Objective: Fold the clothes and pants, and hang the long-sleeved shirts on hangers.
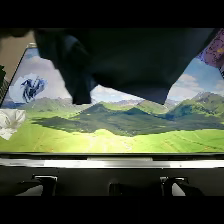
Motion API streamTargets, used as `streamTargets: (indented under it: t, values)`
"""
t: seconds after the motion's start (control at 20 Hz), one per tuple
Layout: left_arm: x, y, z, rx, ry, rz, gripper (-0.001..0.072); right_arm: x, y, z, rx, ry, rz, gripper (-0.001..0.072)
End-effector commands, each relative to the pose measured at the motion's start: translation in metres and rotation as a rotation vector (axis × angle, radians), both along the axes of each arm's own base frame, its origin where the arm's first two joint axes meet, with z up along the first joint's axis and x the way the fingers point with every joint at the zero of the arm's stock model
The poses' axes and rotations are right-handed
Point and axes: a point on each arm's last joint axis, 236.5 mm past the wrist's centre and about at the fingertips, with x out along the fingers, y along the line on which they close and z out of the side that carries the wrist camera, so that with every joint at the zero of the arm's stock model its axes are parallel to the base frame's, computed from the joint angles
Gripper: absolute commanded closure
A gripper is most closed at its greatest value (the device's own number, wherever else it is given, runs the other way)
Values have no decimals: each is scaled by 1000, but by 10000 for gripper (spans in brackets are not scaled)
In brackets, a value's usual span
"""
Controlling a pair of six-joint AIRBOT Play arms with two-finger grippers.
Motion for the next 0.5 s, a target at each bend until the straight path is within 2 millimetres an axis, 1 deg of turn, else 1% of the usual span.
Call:
streamTargets:
  t: [0.0, 0.05, 0.15, 0.2, 0.25, 0.3, 0.35, 0.4, 0.45]
  values:
    - [-90, 21, 70, 22, -177, 71, 692, -90, 18, 76, -40, -212, -35, 682]
    - [-113, 25, 76, 29, -201, 82, 692, -111, 21, 79, -42, -222, -52, 682]
    - [-157, 29, 91, 15, -256, 95, 692, -139, 21, 80, -46, -223, -90, 682]
    - [-171, 32, 98, -8, -269, 111, 692, -147, 22, 80, -35, -219, -98, 682]
    - [-181, 35, 104, -44, -270, 129, 692, -151, 22, 79, -23, -214, -101, 682]
    - [-185, 35, 106, -69, -263, 136, 692, -149, 22, 79, -8, -206, -100, 682]
    - [-182, 35, 104, -88, -247, 139, 692, -142, 20, 77, 1, -191, -100, 682]
    - [-175, 34, 100, -105, -221, 141, 692, -131, 17, 73, 9, -167, -101, 682]
    - [-162, 33, 93, -120, -184, 146, 692, -115, 13, 65, 21, -130, -101, 682]
